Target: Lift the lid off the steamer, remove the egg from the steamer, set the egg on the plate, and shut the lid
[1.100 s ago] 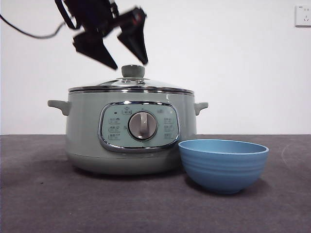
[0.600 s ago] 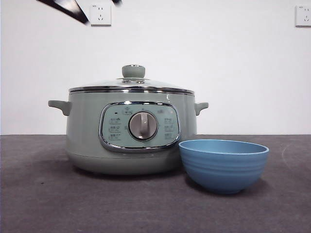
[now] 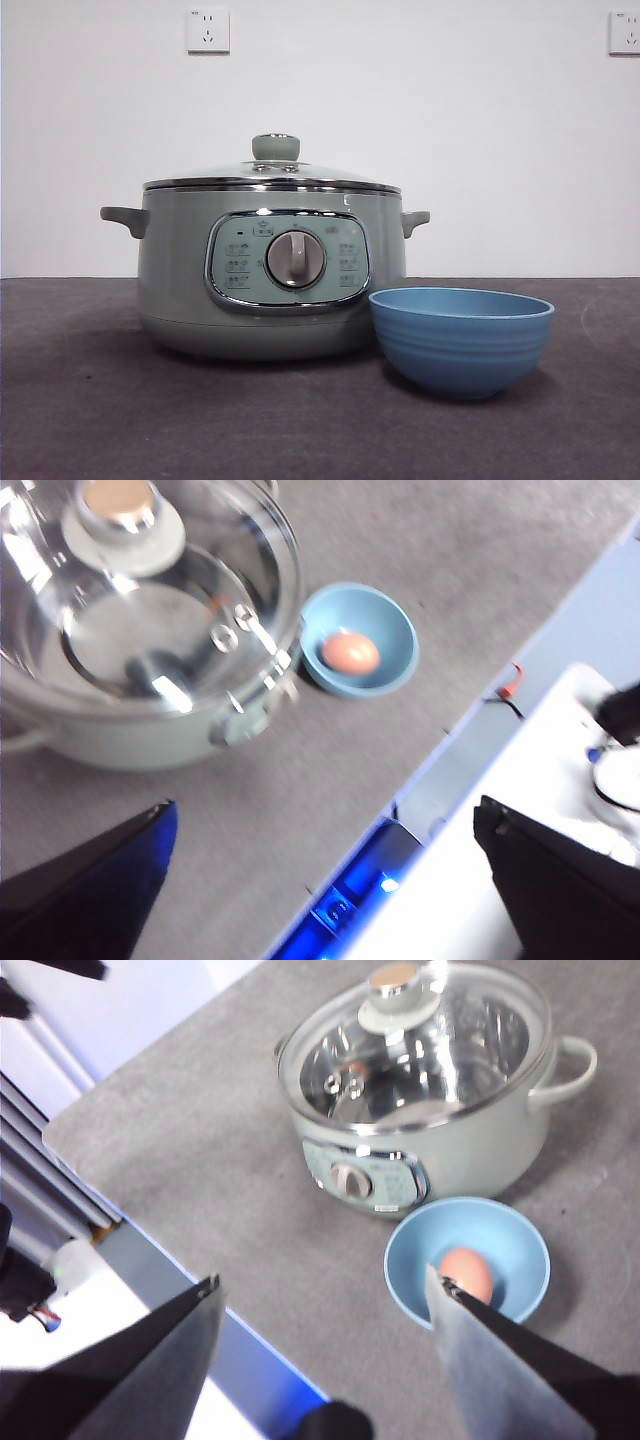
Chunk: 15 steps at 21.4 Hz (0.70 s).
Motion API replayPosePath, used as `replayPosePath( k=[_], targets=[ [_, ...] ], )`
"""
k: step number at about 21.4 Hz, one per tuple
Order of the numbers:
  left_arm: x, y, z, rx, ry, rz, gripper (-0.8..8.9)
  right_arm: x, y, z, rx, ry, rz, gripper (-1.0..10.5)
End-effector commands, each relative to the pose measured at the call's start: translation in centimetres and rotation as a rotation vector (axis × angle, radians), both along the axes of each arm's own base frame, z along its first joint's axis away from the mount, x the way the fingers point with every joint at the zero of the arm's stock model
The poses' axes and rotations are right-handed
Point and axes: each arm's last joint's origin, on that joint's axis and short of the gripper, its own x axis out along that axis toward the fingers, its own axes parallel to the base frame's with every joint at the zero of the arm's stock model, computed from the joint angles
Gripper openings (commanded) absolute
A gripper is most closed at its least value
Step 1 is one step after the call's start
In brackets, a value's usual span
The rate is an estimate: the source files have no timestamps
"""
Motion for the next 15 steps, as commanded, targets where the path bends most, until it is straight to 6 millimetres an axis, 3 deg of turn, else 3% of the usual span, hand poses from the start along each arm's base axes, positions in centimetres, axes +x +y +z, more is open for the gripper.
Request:
replayPosePath(
  k=[1, 5, 6, 8, 11, 15],
  targets=[
    [-0.69, 0.36, -0.06, 0.002, 0.03, -0.001, 4.99, -0.12, -0.04, -0.1, -0.004, 0.024, 0.0, 3.5],
    [-1.01, 0.53, -0.13, 0.011, 0.047, -0.001, 4.91, -0.2, -0.1, -0.27, -0.015, 0.041, 0.0, 3.4],
    [-1.04, 0.54, -0.15, 0.013, 0.05, -0.001, 4.44, -0.21, -0.1, -0.28, -0.016, 0.043, 0.0, 3.4],
    [-1.05, 0.55, -0.17, 0.014, 0.053, -0.001, 2.82, -0.24, -0.12, -0.34, -0.015, 0.054, -0.002, 2.8],
    [-1.05, 0.55, -0.17, 0.014, 0.053, -0.002, 0.0, -0.36, -0.12, -0.46, -0.015, 0.073, 0.019, -0.1],
    [-1.05, 0.55, -0.17, 0.015, 0.052, -0.002, -0.08, -0.42, -0.16, -0.58, -0.024, 0.086, 0.018, -0.1]
  ],
)
